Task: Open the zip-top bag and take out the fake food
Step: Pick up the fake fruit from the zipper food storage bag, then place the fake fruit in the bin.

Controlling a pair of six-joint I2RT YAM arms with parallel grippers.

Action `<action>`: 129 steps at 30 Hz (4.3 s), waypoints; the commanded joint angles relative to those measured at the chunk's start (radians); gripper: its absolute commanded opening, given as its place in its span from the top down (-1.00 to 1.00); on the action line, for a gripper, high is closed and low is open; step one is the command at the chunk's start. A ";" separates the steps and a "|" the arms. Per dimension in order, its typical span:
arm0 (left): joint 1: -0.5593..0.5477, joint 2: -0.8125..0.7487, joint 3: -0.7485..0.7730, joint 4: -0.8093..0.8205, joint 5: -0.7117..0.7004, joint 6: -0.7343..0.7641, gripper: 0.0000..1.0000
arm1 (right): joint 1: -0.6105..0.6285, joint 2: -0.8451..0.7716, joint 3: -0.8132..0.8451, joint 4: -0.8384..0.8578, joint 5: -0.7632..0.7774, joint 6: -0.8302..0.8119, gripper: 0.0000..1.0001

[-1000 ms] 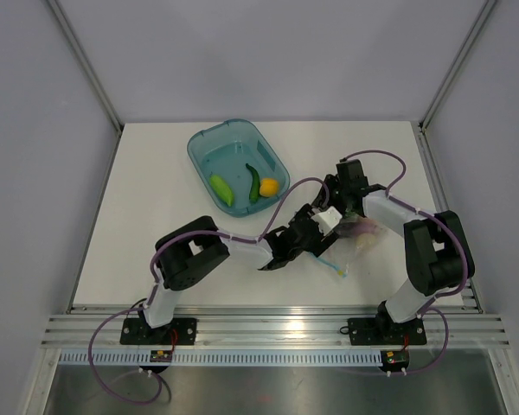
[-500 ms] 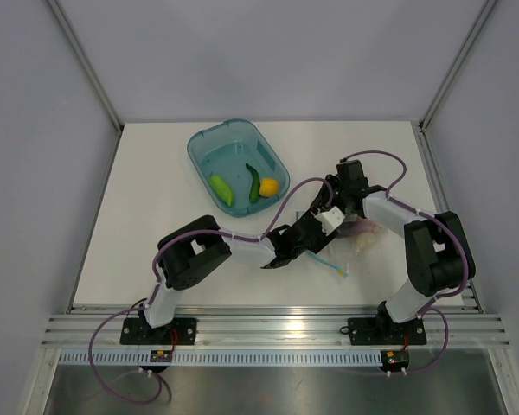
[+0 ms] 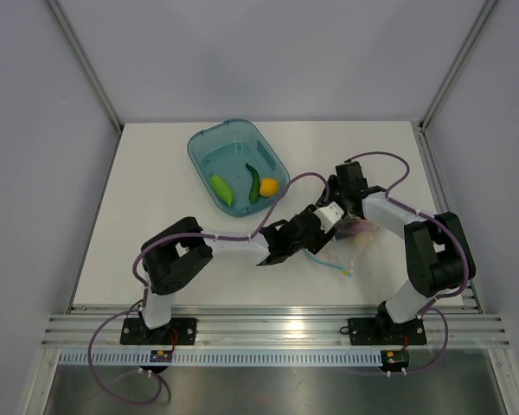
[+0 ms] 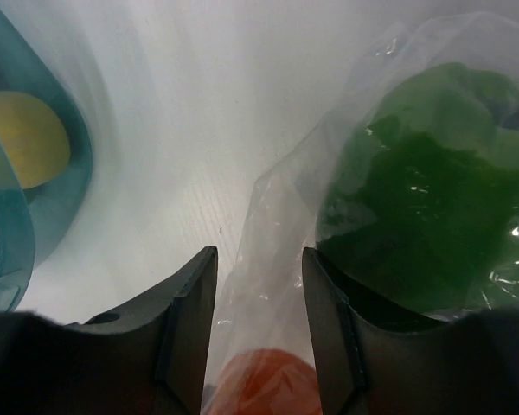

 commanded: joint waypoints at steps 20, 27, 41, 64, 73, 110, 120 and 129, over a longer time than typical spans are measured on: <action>0.019 -0.064 0.331 -0.699 0.118 -0.203 0.52 | 0.006 -0.011 0.021 -0.036 0.123 0.011 -0.07; 0.040 -0.132 0.285 -0.672 0.154 -0.222 0.57 | 0.005 -0.020 0.018 -0.036 0.129 0.015 -0.08; 0.166 -0.402 0.109 -0.601 0.328 -0.288 0.56 | 0.000 -0.055 -0.002 -0.037 0.180 0.035 -0.12; 0.646 -0.465 -0.229 -0.060 0.253 -0.513 0.55 | 0.002 -0.109 -0.028 -0.023 0.180 0.035 -0.12; 0.669 -0.402 -0.220 -0.062 0.302 -0.527 0.40 | 0.002 -0.110 -0.031 -0.020 0.187 0.035 -0.13; 0.677 -0.695 -0.499 0.266 0.319 -0.617 -0.98 | 0.000 -0.126 -0.034 -0.016 0.190 0.034 -0.15; 0.677 -0.718 -0.401 -0.008 0.278 -0.702 -0.98 | 0.000 -0.178 -0.046 -0.028 0.209 0.028 -0.18; 0.665 -0.762 -0.480 0.097 0.431 -0.746 -0.98 | 0.000 -0.279 -0.086 -0.030 0.250 0.025 -0.34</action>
